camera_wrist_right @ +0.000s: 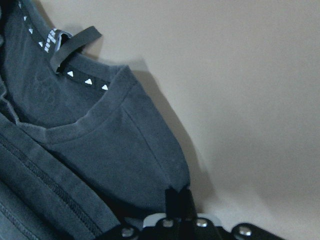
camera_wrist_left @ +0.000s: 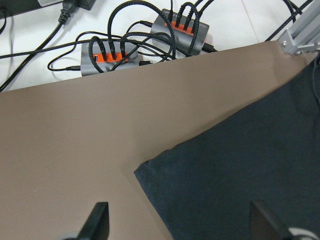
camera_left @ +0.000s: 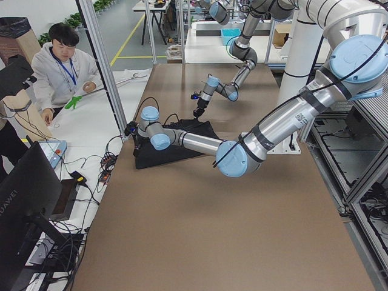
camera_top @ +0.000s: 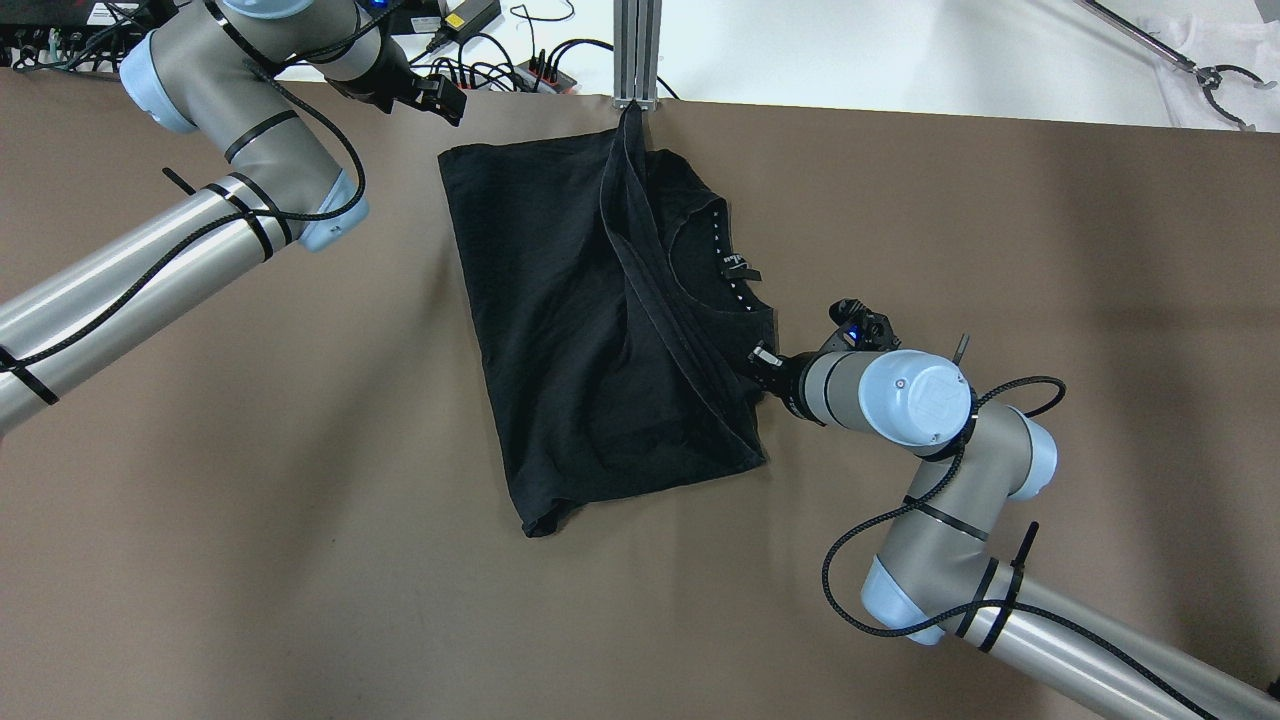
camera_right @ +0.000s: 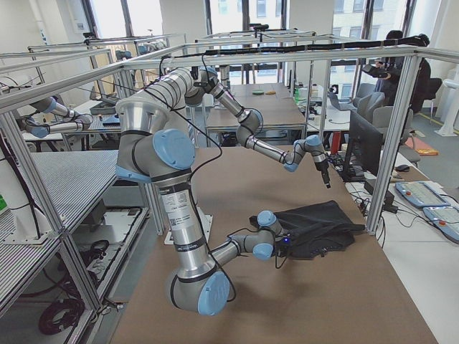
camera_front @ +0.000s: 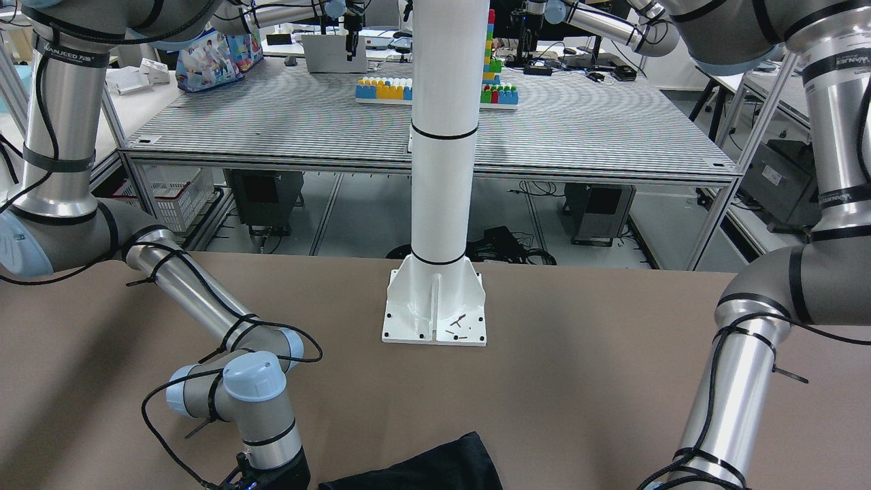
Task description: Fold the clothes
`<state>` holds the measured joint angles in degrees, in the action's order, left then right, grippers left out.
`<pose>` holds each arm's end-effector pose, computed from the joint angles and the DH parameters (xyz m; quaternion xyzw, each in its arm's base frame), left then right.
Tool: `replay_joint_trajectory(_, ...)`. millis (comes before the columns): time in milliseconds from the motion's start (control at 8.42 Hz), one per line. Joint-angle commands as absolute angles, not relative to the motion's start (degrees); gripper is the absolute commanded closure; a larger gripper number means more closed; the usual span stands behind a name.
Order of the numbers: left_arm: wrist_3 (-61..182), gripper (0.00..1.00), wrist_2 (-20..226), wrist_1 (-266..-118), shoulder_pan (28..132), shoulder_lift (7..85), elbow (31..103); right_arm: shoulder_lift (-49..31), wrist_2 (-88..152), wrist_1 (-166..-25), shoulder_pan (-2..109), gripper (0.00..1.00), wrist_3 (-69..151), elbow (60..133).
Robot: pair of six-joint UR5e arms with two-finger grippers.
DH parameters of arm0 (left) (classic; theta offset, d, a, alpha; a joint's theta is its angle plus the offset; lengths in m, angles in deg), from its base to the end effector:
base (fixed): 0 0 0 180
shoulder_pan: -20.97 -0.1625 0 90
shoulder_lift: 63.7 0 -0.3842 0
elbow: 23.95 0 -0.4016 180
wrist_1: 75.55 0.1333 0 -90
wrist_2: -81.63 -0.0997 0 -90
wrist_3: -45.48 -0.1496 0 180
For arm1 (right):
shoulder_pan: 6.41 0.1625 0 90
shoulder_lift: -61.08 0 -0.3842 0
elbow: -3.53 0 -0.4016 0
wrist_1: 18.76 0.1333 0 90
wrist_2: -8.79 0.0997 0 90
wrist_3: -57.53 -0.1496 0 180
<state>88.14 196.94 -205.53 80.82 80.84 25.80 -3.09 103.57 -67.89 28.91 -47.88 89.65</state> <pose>0.3771 -0.7872 0.2843 0.2425 0.4210 0.0047 0.8740 -0.5160 -0.5137 0.3376 0.0550 -0.5190 0.3457 0.7798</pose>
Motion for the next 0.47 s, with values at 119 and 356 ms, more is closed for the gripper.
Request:
replay_joint_trajectory(119, 89.15, 0.00, 196.94, -205.71, 80.82, 80.71, 25.97, -12.63, 101.54, -67.98, 23.94, 1.00, -47.85, 101.04)
replay_joint_trajectory(356, 91.17, 0.00, 196.94, -205.71, 79.51, 78.61, 29.47, -19.75, 98.19, -68.25, 19.18, 1.00, -47.85, 108.08)
